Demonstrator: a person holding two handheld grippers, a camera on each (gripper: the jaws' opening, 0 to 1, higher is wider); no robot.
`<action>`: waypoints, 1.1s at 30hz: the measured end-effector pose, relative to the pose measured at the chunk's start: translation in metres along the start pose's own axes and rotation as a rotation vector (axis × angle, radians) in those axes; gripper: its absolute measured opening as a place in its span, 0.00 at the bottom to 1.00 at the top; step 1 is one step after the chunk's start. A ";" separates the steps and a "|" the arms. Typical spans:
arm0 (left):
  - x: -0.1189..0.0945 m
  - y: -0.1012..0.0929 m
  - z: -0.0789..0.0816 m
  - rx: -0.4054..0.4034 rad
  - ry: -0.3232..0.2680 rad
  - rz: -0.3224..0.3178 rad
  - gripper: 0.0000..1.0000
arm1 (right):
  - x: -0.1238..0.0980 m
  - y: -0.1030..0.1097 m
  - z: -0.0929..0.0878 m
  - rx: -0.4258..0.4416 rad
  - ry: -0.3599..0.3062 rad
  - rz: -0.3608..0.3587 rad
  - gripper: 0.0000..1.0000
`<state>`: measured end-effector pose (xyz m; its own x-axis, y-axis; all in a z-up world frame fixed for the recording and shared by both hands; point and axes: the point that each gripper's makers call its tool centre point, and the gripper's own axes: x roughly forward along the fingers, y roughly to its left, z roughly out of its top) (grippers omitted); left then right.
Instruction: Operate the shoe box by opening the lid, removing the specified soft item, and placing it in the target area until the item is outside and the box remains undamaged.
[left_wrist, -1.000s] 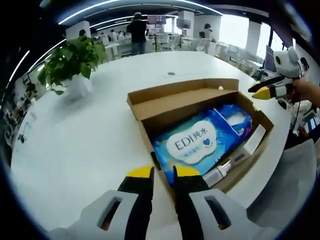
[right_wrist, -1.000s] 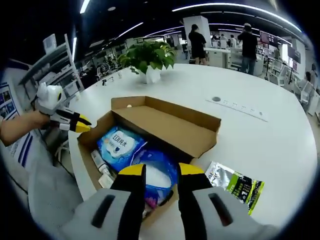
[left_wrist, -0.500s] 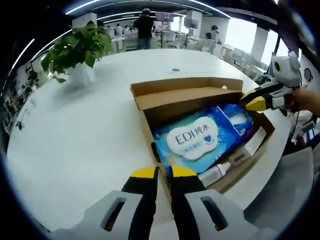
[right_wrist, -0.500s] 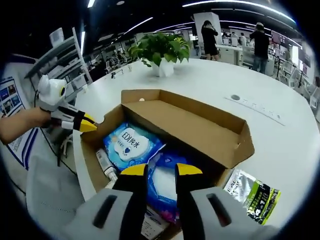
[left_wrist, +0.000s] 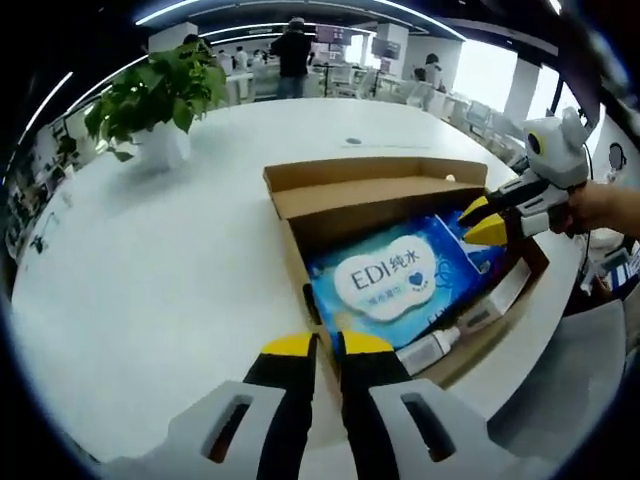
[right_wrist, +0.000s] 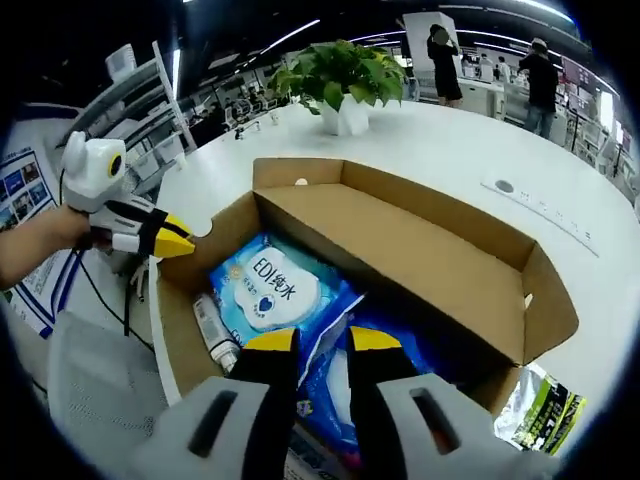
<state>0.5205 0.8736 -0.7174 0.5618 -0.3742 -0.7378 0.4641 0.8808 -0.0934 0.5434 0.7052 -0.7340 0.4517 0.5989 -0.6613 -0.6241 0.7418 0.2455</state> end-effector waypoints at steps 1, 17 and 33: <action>0.000 0.000 0.000 -0.002 -0.001 0.001 0.05 | 0.002 0.001 -0.001 0.000 0.005 0.001 0.17; 0.003 0.006 0.000 -0.078 -0.022 0.029 0.04 | 0.024 0.007 -0.014 0.049 0.070 -0.003 0.04; 0.004 0.007 -0.001 -0.066 -0.017 0.052 0.03 | 0.004 0.003 -0.014 0.056 0.034 -0.016 0.00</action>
<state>0.5253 0.8792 -0.7215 0.5955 -0.3317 -0.7316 0.3882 0.9162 -0.0994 0.5348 0.7060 -0.7457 0.4392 0.5766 -0.6889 -0.5799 0.7677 0.2728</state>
